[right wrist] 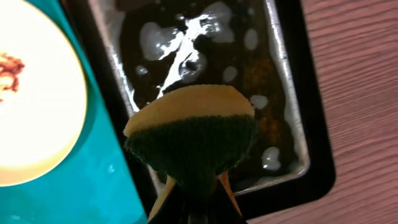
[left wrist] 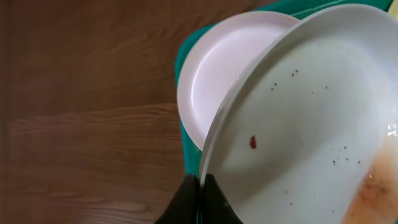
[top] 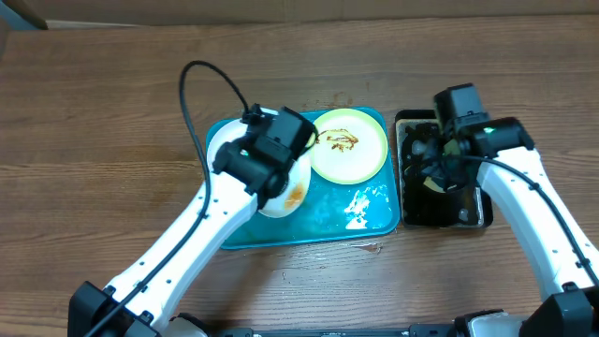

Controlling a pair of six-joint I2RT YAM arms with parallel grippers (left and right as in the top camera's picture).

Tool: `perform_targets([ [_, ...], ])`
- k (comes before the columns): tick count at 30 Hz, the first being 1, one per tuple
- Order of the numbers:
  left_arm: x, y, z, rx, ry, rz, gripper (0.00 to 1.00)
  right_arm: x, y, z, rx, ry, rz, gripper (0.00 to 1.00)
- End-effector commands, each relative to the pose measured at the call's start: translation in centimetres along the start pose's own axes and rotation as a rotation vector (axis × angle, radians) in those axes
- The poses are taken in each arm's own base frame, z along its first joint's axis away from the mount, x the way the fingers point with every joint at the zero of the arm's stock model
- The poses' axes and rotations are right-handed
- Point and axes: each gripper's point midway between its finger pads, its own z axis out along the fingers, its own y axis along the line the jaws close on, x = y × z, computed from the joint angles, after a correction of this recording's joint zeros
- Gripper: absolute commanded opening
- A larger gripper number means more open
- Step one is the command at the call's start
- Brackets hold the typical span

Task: Clean dirty plates on tray and stack at the side
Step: 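Lift the cleaned white plate with left gripper and move it left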

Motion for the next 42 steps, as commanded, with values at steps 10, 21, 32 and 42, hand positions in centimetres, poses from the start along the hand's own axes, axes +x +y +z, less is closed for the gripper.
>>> perform_targets([
  [10,-4.7,1.7,-5.4,-0.372,-0.338,0.066,0.04,-0.8,-0.2,-0.4,-0.026,-0.011,0.006,0.04],
  [21,-5.1,1.1,-7.5,-0.432,-0.426,0.076,0.04,-0.8,-0.2,-0.4,-0.026,-0.011,0.006,0.04],
  [32,-5.1,1.1,-7.5,-0.429,-0.427,0.068,0.04,-0.8,-0.2,-0.4,-0.026,-0.011,0.006,0.04],
  [42,-2.6,-0.7,-3.5,-0.181,-0.213,0.065,0.04,-2.2,1.1,-0.5,-0.087,-0.069,-0.08,0.04],
])
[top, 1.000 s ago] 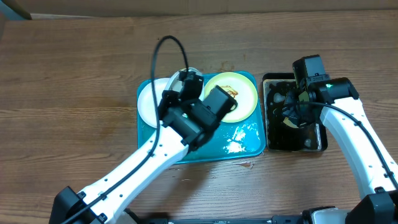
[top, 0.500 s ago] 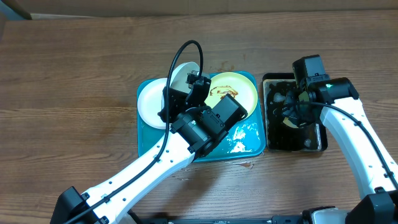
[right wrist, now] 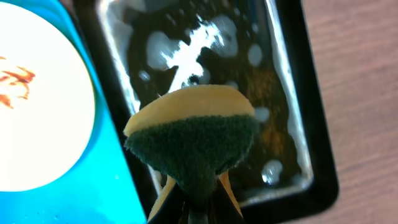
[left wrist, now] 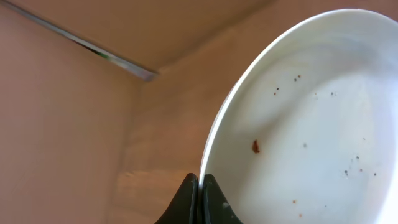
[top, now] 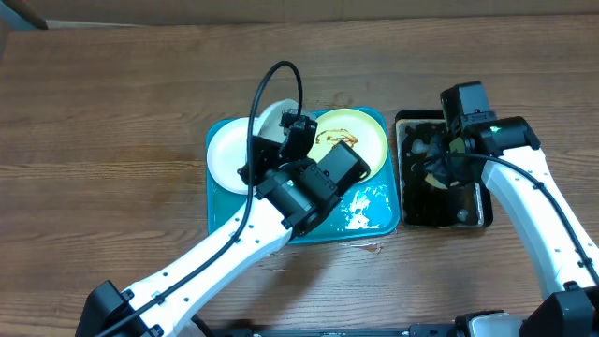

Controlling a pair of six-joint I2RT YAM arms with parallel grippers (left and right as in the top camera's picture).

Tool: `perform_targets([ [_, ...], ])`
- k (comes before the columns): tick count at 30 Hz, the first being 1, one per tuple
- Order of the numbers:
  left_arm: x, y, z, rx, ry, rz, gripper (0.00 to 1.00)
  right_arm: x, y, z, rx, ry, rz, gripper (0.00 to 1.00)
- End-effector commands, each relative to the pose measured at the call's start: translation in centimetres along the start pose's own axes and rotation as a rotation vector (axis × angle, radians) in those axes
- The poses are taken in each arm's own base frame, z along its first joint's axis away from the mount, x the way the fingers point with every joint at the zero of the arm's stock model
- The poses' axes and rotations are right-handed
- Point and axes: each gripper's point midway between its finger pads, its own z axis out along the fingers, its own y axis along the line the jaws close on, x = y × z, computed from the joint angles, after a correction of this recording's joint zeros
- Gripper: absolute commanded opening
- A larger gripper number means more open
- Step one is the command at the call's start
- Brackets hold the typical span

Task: Clean dirty plates on tray and stack at the side
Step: 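Lift the cleaned white plate with left gripper and move it left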

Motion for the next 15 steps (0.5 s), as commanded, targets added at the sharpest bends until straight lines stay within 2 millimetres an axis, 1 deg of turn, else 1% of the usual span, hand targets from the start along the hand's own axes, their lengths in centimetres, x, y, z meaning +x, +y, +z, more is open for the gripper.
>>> perform_targets([
  [1,1.9,-1.6,1.7,0.171,0.149,-0.063,0.04,-1.5,1.3,-0.6,-0.063,-0.053,-0.103,0.04],
  [3,3.3,-1.5,3.0,0.261,0.256,-0.138,0.04,-2.4,1.8,-0.7,-0.081,-0.097,-0.168,0.04],
  [5,4.0,-1.0,3.8,0.323,0.322,-0.202,0.04,-3.0,2.0,-0.7,-0.087,-0.118,-0.186,0.04],
  [8,4.9,0.4,5.3,0.419,0.416,-0.337,0.04,-3.6,1.8,-0.5,-0.065,-0.144,-0.192,0.04],
  [11,6.4,2.7,7.4,0.447,0.499,-0.478,0.04,-3.8,1.4,0.3,-0.042,-0.132,-0.187,0.04],
  [15,9.6,7.0,10.6,0.378,0.6,-0.622,0.04,-3.2,0.2,2.4,-0.01,-0.066,-0.166,0.04],
])
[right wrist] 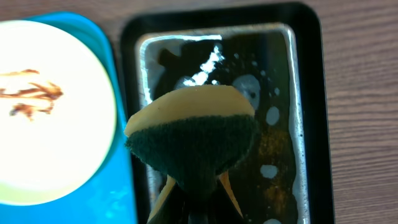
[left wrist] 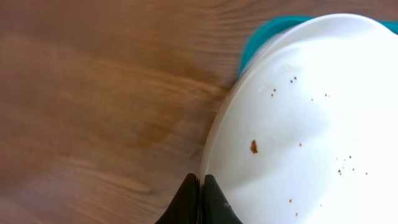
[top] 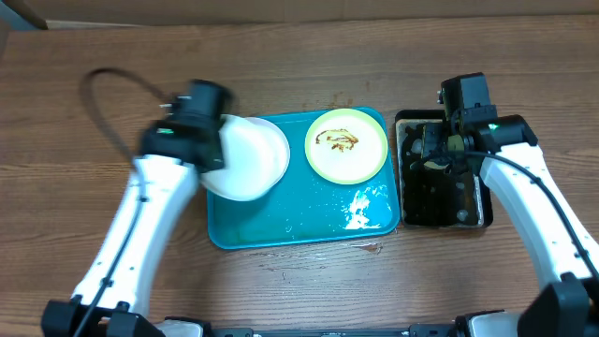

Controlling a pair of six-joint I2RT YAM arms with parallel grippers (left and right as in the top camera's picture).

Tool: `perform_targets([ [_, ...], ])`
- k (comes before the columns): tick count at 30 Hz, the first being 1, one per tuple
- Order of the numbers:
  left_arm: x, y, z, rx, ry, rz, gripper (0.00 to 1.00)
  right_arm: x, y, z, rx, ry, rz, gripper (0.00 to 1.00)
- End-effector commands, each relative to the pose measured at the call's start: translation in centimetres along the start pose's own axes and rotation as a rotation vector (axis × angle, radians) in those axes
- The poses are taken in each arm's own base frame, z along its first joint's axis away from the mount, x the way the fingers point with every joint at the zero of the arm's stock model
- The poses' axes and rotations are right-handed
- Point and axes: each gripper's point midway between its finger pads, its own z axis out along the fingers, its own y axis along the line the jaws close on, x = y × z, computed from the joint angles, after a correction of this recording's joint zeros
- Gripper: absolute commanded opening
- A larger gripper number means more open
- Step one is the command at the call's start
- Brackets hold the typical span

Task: Clean dirty plates on tray and stack at the side
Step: 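Lift the cleaned white plate with left gripper and move it left, then set the plate on the table left of the tray and release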

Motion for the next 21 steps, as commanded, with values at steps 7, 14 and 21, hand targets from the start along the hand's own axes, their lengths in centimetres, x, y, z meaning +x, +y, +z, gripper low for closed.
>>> perform_targets([
  [7,-1.9,10.1,2.2,-0.019,0.032,-0.377,0.04,1.9,-1.7,4.8,-0.05,0.143,-0.005,0.04],
  [14,-1.9,13.8,5.1,-0.082,0.06,-0.494,0.04,3.2,-2.3,8.0,-0.051,0.229,0.02,0.04],
  [21,-1.3,15.0,8.2,-0.141,0.114,-0.509,0.04,3.3,-2.2,9.0,-0.05,0.236,0.019,0.04],
])
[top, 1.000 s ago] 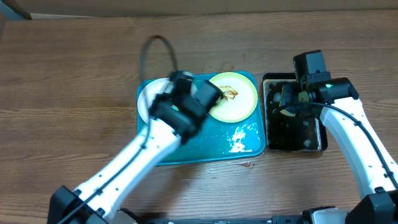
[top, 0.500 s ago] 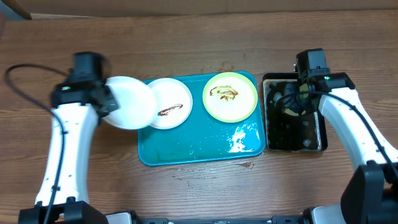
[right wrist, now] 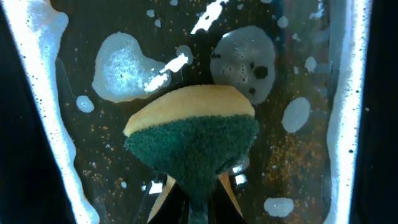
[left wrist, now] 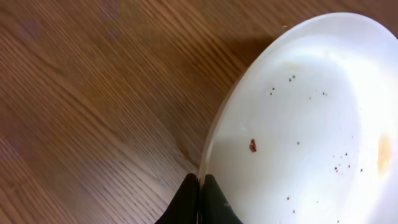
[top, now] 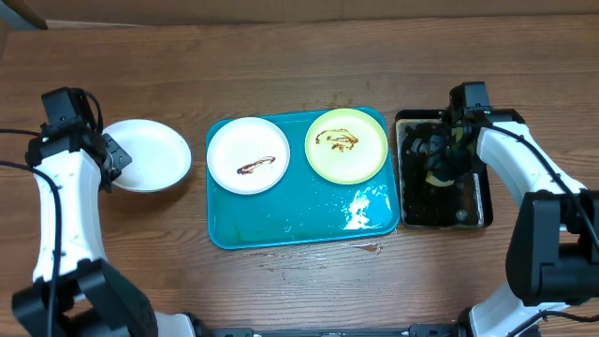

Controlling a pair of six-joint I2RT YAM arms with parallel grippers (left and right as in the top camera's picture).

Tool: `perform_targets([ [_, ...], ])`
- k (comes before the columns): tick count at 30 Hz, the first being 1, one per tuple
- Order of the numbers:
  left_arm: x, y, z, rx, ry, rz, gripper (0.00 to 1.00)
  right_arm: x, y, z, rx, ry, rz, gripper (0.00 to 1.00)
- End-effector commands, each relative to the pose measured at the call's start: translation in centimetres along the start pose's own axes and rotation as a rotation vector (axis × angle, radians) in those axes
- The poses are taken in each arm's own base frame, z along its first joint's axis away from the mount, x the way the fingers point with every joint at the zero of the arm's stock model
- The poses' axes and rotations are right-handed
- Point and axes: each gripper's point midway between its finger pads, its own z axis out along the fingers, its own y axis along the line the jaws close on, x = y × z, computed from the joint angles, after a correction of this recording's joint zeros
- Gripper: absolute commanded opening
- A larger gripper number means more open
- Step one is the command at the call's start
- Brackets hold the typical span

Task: Clean dirty plates on tray and stack at the side

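My left gripper is shut on the rim of a white plate at the table's left, apart from the teal tray. In the left wrist view the fingertips pinch that plate, which carries dark specks and a faint orange smear. I cannot tell whether it rests on the wood. On the tray lie a white plate with a brown smear and a pale green plate with brown sauce. My right gripper is shut on a yellow-and-green sponge over the black basin.
The black basin holds dark water with patches of foam and stands right against the tray. A wet glossy patch lies on the tray's right front. Bare wood surrounds the tray in front, behind and to the left.
My left gripper has gone from the tray's left edge to the table left of the tray, the white plate still in it. The smeared white plate now shows. The sponge sits lower, closer to the basin water.
First my left gripper held the white plate tilted over another white plate on the tray's left half. Then the plate was raised steeply, then over the tray's left edge, and now it is off the tray. My right gripper kept the sponge by the basin throughout.
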Motion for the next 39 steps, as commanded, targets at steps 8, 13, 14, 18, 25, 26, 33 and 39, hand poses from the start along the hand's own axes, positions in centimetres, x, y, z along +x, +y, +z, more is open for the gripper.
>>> perform_targets([
  [8,-0.7,1.6,2.7,-0.146,0.01,-0.003,0.04,0.3,0.1,0.1,-0.011,0.006,-0.006,0.04],
  [13,-0.6,1.6,3.1,-0.151,0.018,-0.001,0.08,0.8,0.0,0.7,-0.01,0.015,-0.005,0.04],
  [14,-0.6,1.5,3.1,-0.148,0.017,-0.001,0.18,1.0,0.0,0.9,-0.01,0.017,-0.005,0.04],
  [18,-0.2,0.3,3.2,-0.082,0.042,-0.003,0.62,1.7,-0.1,1.5,-0.008,0.029,-0.005,0.04],
  [25,2.6,-5.7,2.3,0.259,0.189,0.047,0.64,1.8,-0.1,1.7,-0.008,0.026,-0.005,0.04],
  [26,3.2,-7.0,1.8,0.328,0.214,0.071,0.64,1.7,-0.1,1.7,-0.009,0.022,-0.005,0.04],
  [33,6.2,-11.8,-0.3,0.483,0.26,0.253,0.66,2.0,-0.1,2.6,-0.015,0.009,-0.002,0.04],
  [39,8.4,-14.4,-1.4,0.508,0.252,0.422,0.67,1.4,0.2,0.4,-0.026,0.032,0.001,0.04],
])
